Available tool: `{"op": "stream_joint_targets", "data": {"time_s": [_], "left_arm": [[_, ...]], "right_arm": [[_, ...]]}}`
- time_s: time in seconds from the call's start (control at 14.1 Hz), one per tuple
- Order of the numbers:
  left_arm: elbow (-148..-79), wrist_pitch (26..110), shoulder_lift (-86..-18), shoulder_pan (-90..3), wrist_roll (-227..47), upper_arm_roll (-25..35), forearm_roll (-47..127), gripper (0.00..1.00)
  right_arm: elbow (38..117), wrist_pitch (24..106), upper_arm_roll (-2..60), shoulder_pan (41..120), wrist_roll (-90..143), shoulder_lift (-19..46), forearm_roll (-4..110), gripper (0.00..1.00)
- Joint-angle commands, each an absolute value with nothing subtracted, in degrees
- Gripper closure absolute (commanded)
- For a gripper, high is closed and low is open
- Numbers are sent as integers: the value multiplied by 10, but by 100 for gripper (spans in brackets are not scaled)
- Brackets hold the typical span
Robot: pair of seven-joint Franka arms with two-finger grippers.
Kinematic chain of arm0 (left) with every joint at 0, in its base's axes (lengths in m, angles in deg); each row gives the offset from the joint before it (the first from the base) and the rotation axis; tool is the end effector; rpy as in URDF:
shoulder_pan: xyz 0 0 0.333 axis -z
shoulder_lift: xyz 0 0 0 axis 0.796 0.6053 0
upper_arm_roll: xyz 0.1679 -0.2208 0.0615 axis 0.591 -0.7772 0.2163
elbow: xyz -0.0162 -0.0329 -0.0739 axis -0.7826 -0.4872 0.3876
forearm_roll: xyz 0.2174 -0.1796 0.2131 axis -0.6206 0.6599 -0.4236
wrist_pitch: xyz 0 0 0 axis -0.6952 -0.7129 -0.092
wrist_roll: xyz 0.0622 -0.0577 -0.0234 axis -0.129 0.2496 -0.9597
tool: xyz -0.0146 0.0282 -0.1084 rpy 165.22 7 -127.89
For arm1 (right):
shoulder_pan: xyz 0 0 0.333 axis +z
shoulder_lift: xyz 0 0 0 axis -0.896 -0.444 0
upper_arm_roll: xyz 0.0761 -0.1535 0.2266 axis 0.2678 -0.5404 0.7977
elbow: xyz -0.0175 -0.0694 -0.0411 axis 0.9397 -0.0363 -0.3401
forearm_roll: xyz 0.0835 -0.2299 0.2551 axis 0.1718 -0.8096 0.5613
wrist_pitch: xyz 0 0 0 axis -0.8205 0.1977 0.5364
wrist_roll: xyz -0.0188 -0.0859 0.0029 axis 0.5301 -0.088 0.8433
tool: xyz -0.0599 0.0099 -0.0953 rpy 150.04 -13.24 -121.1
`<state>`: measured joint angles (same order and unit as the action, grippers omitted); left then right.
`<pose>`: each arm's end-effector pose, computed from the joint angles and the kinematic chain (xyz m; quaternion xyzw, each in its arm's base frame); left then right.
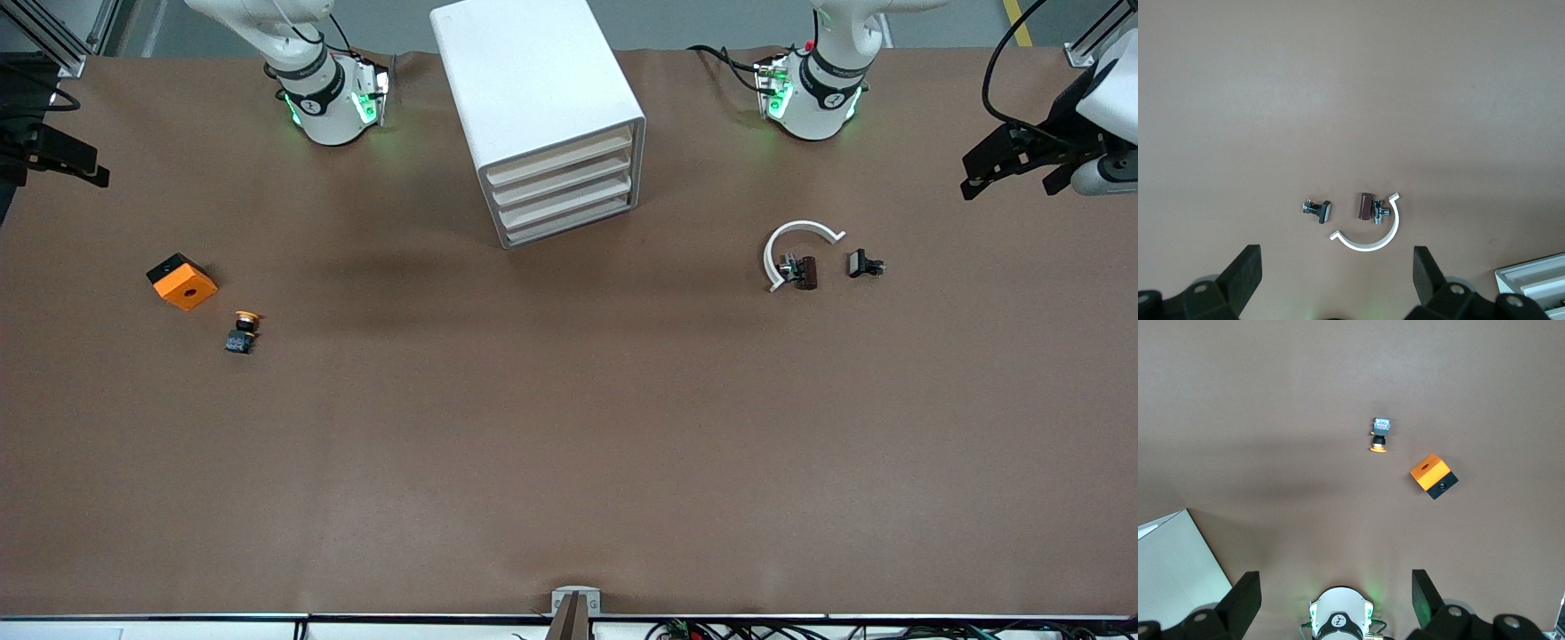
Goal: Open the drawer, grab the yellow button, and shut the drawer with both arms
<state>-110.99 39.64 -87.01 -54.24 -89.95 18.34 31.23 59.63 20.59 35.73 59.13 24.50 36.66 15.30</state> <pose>0.4641 -0.0326 0.6117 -0.9996 -0.0264 -0.0115 0.0057 0.4778 -0.0278 0.6223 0.9959 -0.0048 -0.0902 0.0024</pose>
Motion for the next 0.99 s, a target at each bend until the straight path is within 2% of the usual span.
{"op": "stream_joint_targets", "data": {"time_s": [0.0,0.35,0.57,0.92], "left_arm": [[-1125,401,-887,-555,-888,183,304,0],[-1115,391,-882,-553,-887,179,304,0],[-1077,377,-856,-554,-890,179,303,0],[-1075,369,-852,-553,-891,179,302,0]], "right_arm": [[610,220,341,607,233,383,175,0],[648,256,341,620,199,413,178,0],[660,262,340,619,200,420,178,0],[757,329,340,619,208,489,178,0]]}}
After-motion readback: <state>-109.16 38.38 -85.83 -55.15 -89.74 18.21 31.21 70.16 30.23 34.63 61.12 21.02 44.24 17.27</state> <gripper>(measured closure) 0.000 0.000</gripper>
